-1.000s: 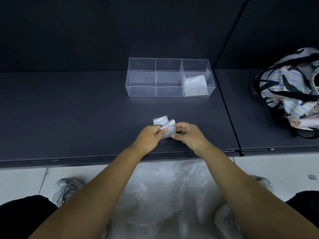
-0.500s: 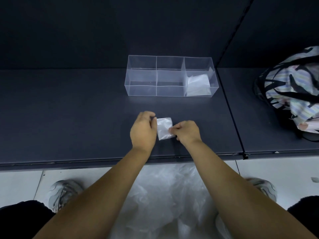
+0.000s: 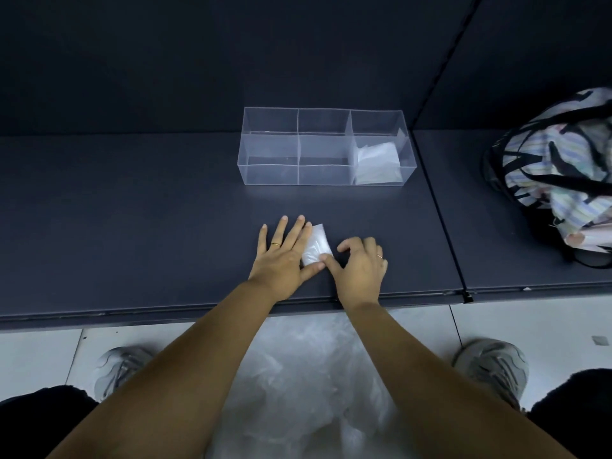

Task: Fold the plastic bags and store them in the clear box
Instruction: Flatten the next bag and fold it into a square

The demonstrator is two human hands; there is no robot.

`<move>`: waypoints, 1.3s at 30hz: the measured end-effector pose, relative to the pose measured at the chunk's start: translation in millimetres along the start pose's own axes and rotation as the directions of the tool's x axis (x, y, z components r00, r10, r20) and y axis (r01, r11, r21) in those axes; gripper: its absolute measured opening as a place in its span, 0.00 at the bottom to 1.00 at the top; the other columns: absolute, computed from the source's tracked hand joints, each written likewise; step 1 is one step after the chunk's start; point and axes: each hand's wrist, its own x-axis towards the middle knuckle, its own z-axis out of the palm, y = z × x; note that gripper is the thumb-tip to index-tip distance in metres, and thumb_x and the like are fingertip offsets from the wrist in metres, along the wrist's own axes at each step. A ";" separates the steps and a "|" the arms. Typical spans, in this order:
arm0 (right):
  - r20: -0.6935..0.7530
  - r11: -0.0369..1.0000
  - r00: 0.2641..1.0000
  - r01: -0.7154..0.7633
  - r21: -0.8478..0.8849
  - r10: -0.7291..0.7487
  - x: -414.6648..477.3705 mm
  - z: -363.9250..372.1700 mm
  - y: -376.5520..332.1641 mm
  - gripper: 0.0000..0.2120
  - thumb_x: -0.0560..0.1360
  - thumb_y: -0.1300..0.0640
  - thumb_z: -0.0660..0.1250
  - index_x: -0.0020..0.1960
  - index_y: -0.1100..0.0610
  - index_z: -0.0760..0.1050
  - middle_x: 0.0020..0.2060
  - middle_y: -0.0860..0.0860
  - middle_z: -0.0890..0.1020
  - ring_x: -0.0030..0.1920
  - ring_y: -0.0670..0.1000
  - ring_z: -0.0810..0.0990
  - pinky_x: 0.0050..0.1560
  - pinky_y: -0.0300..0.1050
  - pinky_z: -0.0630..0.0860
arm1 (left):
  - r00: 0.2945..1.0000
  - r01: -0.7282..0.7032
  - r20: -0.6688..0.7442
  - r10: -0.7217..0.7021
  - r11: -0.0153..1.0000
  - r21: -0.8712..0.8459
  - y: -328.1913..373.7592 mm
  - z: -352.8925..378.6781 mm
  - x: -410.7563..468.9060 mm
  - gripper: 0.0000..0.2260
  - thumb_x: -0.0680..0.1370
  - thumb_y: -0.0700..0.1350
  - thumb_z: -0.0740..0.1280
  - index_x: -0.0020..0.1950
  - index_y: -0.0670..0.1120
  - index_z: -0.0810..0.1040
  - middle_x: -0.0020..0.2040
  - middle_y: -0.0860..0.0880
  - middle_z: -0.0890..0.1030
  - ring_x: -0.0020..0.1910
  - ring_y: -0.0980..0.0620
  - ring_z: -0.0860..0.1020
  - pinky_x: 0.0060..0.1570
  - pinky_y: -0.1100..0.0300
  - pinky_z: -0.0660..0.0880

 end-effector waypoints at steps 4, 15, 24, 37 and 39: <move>-0.014 1.000 1.000 0.024 -0.013 -0.024 0.9 0.0 5.9 0.08 0.74 0.51 0.70 0.49 0.54 0.77 0.50 0.52 0.75 0.54 0.54 0.71 0.51 0.45 0.59 | 1.000 0.009 0.006 -0.009 0.999 0.031 -1.6 -2.0 2.2 0.42 0.69 0.73 0.34 0.78 0.52 0.36 0.78 0.53 0.37 0.76 0.48 0.35 0.70 0.43 0.32; 0.189 0.990 0.977 -0.112 0.081 0.095 7.7 -9.2 -27.5 0.06 0.71 0.51 0.71 0.42 0.53 0.77 0.50 0.51 0.76 0.54 0.52 0.73 0.56 0.47 0.69 | 0.954 0.299 0.010 -0.299 0.954 -0.016 25.7 3.9 -16.1 0.42 0.75 0.69 0.41 0.76 0.40 0.33 0.78 0.43 0.35 0.76 0.45 0.34 0.70 0.42 0.32; 0.412 0.835 0.911 -0.219 0.505 -0.010 17.1 -47.1 -12.6 0.13 0.70 0.70 0.69 0.50 0.56 0.74 0.38 0.50 0.79 0.42 0.48 0.77 0.40 0.31 0.72 | 0.931 0.352 0.151 -0.333 0.706 -0.614 40.8 -20.9 -44.9 0.47 0.72 0.69 0.62 0.79 0.47 0.43 0.79 0.51 0.44 0.77 0.53 0.39 0.74 0.51 0.36; 0.496 0.738 0.868 -0.312 0.599 -0.036 100.2 -124.4 -4.5 0.03 0.72 0.59 0.73 0.41 0.58 0.80 0.29 0.44 0.81 0.28 0.38 0.76 0.31 0.29 0.71 | 0.966 0.099 0.116 -0.229 -0.084 -0.992 65.3 -120.9 46.7 0.15 0.72 0.35 0.73 0.57 0.43 0.79 0.45 0.48 0.84 0.43 0.53 0.82 0.50 0.64 0.78; 0.341 0.735 0.938 -0.276 0.620 0.064 134.1 -124.2 -4.1 0.05 0.72 0.60 0.74 0.40 0.59 0.80 0.33 0.48 0.83 0.32 0.41 0.79 0.33 0.31 0.75 | 0.924 0.019 -0.007 -0.383 0.065 -0.998 60.1 -128.4 69.5 0.11 0.73 0.35 0.72 0.54 0.44 0.80 0.39 0.52 0.81 0.38 0.58 0.79 0.44 0.70 0.76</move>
